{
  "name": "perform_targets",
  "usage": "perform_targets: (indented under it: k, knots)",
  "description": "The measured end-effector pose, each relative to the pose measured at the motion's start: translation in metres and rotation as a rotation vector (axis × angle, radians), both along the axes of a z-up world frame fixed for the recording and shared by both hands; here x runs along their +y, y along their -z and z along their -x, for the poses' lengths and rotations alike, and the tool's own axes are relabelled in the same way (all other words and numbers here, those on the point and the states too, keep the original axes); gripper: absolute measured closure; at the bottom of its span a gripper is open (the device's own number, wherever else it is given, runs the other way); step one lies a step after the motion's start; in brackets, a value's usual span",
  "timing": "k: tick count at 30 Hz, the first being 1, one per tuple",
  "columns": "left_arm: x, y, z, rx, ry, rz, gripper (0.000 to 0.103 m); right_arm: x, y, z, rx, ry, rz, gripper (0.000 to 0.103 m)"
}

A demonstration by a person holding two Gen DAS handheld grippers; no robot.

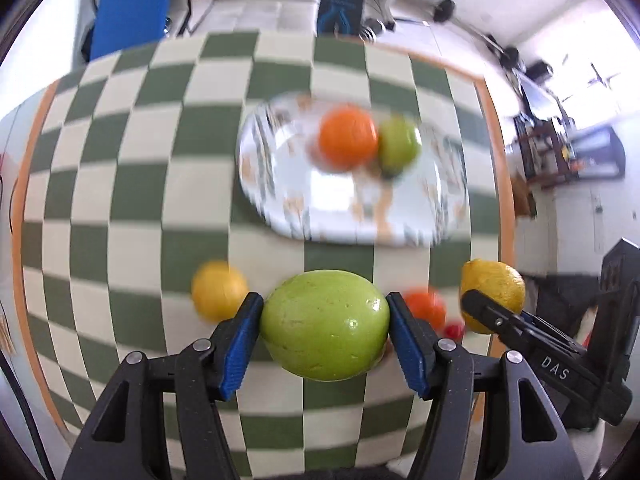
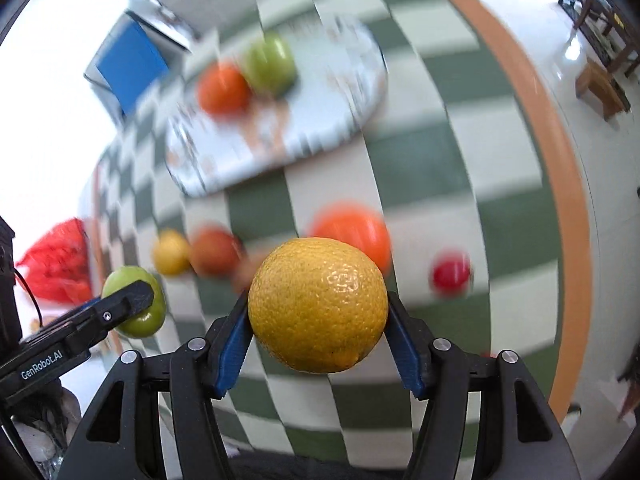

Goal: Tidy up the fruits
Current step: 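Lower the green apple and lemon onto the plate and open both tools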

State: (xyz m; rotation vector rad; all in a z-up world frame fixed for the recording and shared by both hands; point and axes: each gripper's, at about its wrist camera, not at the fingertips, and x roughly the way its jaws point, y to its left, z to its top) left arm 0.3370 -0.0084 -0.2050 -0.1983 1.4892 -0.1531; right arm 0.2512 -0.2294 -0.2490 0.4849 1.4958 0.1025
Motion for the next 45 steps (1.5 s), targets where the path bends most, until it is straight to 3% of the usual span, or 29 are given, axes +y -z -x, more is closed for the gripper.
perform_targets:
  k: [5,11,16,31,35,39,42,45]
  knots:
    - [0.009,0.021,-0.073,0.032,-0.049,-0.054,0.043,-0.011,-0.01,-0.082,-0.069,0.019,0.053,0.038]
    - [0.022,0.069,-0.132,0.136,-0.1,-0.076,0.043,-0.028,0.025,-0.156,-0.035,0.031,0.087,0.038]
    - [0.02,0.091,-0.155,0.182,-0.091,-0.087,0.043,-0.03,0.053,-0.185,-0.009,0.029,0.112,0.038]
    - [0.02,0.099,-0.151,0.214,-0.108,-0.047,0.039,-0.024,0.072,-0.199,0.011,0.006,0.09,0.037]
    - [0.026,0.093,-0.146,0.199,-0.121,-0.04,0.032,-0.027,0.067,-0.195,-0.005,0.013,0.084,0.023]
    - [0.028,0.077,-0.134,0.16,-0.114,-0.056,0.015,-0.028,0.055,-0.191,-0.027,0.022,0.111,0.018]
    - [0.027,0.057,-0.118,0.101,-0.081,-0.112,0.015,-0.026,0.042,-0.185,-0.041,0.009,0.154,0.008]
    - [0.021,0.042,-0.105,0.043,-0.057,-0.154,0.014,-0.018,0.029,-0.173,-0.057,-0.025,0.22,0.007]
